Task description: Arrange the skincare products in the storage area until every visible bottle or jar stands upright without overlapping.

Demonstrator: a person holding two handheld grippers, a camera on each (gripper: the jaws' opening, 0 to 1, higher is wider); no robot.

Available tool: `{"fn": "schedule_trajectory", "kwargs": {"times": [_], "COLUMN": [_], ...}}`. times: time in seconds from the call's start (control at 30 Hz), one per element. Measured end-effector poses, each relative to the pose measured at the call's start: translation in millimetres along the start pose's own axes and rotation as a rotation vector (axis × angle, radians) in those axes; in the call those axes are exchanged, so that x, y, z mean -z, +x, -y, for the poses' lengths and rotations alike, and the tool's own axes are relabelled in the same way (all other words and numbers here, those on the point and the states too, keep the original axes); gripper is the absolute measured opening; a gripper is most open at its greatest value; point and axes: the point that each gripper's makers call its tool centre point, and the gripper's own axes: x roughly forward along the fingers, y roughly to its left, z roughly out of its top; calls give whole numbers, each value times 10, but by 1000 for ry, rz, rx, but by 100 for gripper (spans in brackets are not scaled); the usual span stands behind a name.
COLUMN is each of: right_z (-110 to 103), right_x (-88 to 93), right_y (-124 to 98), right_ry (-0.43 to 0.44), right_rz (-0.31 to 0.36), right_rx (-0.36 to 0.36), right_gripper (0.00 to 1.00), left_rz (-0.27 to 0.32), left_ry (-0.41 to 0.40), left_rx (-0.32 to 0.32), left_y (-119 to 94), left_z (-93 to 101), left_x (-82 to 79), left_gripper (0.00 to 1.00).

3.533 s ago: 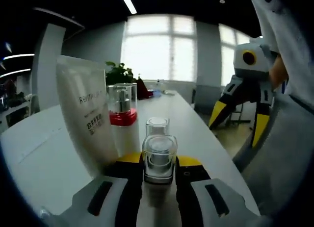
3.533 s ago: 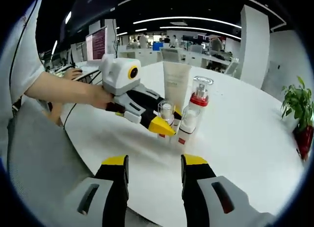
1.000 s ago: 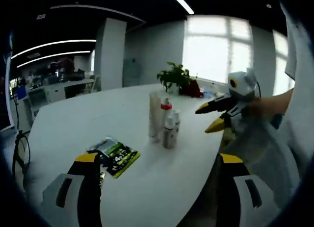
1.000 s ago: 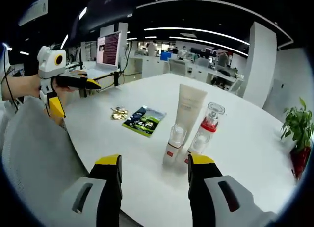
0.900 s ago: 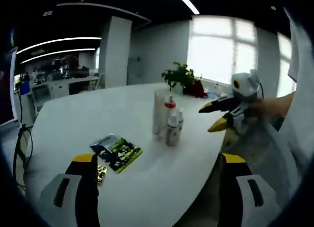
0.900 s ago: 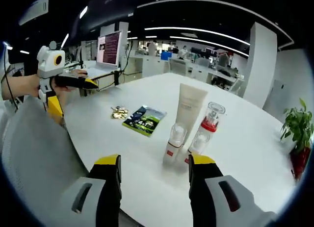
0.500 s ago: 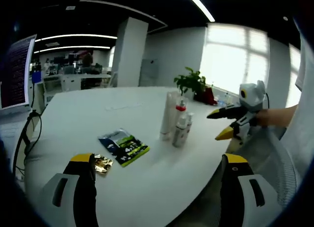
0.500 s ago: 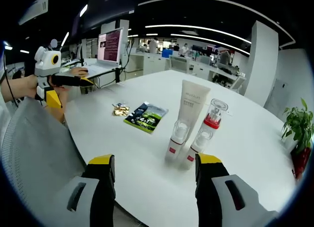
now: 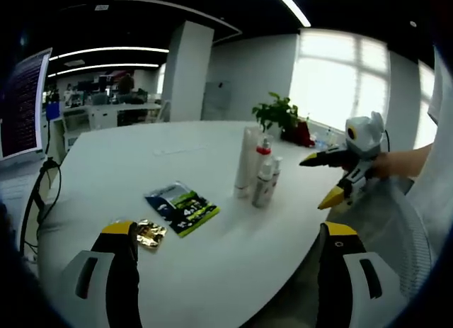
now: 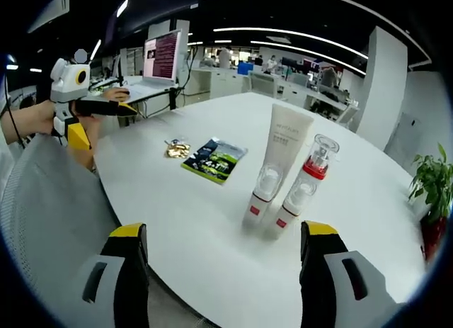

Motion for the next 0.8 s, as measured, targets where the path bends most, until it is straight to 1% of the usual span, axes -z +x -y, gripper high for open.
{"fn": "schedule_trajectory", "kwargs": {"times": [0.07, 0.2, 0.27, 0.33, 0.4, 0.43, 0.5, 0.57, 0.6, 0.67, 0.8], "right_z": [0, -15, -21, -41, -95, -146, -255, -344, -435, -529, -684], "right_x": [10, 29, 45, 61, 81, 60, -4, -69, -166, -287, -575], "right_y": [0, 11, 24, 35, 57, 67, 102, 145, 187, 273, 428], "right_ry": [5, 6, 4, 2, 6, 25, 46, 45, 35, 19, 30], "right_rz": [-2, -16, -26, -37, -55, -50, -44, -43, -34, -33, 0], "right_rx": [1, -2, -2, -10, -27, -44, -75, -99, -124, -158, -212], "right_gripper": [93, 96, 98, 99, 99, 99, 99, 99, 99, 99, 99], "left_rz": [-10, -21, -40, -55, -63, -67, -71, -67, -65, -63, -70], "left_ry": [8, -10, -17, -1, 0, -1, 2, 3, 0, -2, 10], "left_rx": [-5, -13, -11, -14, -14, -12, -12, -16, -20, -24, -41], "left_y": [4, 18, 34, 41, 35, 30, 28, 25, 21, 18, 3], "left_z": [-52, -121, -103, -105, -98, -94, -91, -102, -113, -119, -185], "left_x": [19, 87, 123, 156, 167, 172, 177, 169, 167, 164, 186], "left_gripper": [99, 99, 99, 99, 99, 99, 99, 99, 99, 99, 99]}}
